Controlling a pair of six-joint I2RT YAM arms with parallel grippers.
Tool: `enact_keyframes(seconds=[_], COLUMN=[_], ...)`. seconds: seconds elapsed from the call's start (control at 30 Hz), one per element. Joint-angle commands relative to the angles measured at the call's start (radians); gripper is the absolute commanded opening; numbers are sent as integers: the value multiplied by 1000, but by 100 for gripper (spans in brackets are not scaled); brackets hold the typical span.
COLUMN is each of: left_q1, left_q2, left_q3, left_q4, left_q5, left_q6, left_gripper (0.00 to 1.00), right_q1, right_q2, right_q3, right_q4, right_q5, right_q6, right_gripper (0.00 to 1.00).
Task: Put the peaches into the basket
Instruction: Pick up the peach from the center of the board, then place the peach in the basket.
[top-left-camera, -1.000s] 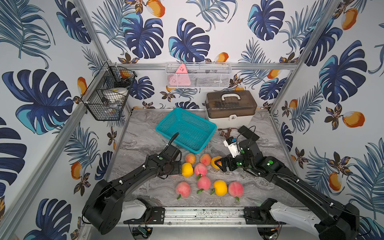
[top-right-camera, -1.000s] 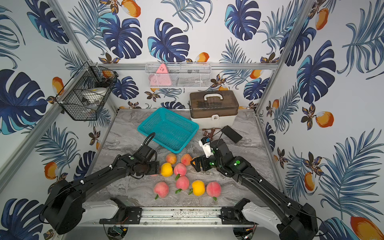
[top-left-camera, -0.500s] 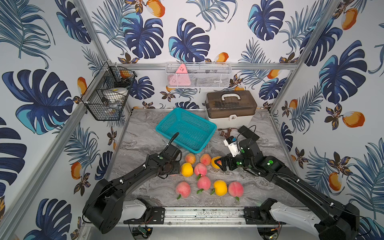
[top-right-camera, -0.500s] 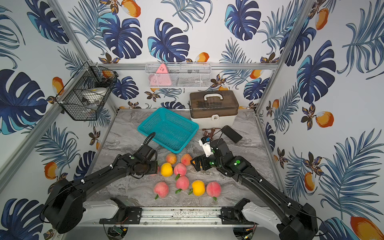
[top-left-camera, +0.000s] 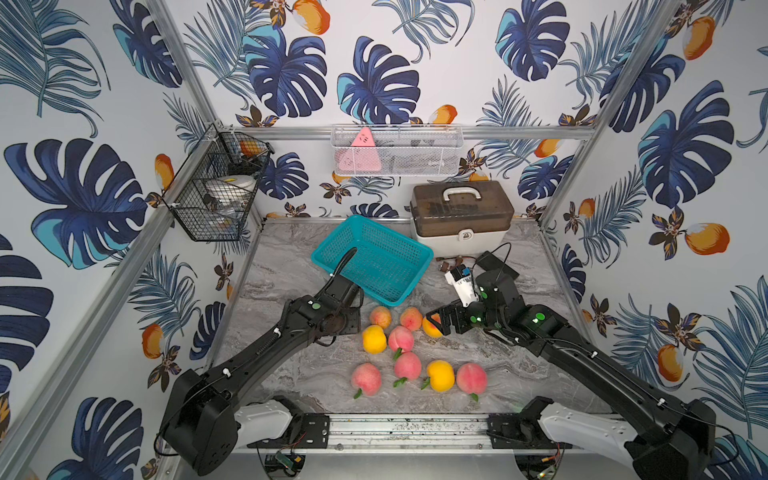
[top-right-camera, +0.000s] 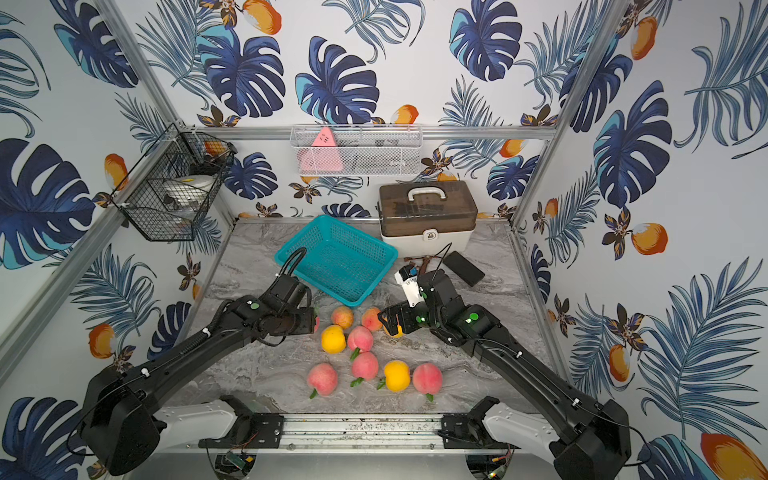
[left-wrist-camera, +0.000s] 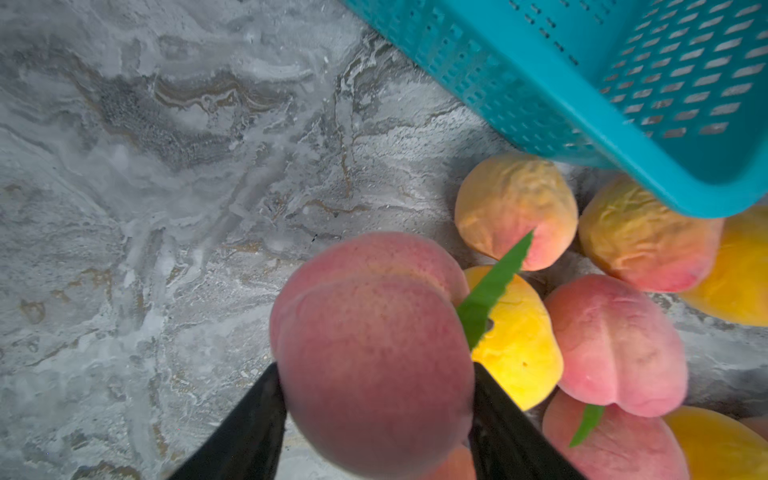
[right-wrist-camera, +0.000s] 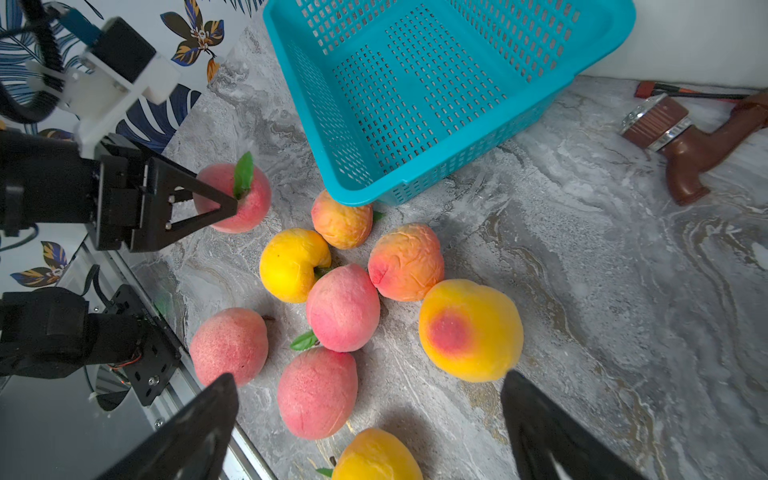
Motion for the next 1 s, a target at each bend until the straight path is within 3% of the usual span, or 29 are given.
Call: enact_keyframes(seconds=[0.0,0.53,0.97], left_q1=[0,-1,2], left_q2=[0,171,392], left_q3=[57,396,615], left_q4=[-50,-99,-85], left_q5=[8,52,49], left_q6=[26,94,145], left_gripper=[60,60,61], right_q1=[1,-14,-133], right_q2=[9,114,228], right_q3=[24,176,303], right_q4=[22,0,-13], right_q5=[-12,3,-68], right_q6=[-27,-76,-106], right_gripper=[100,100,100])
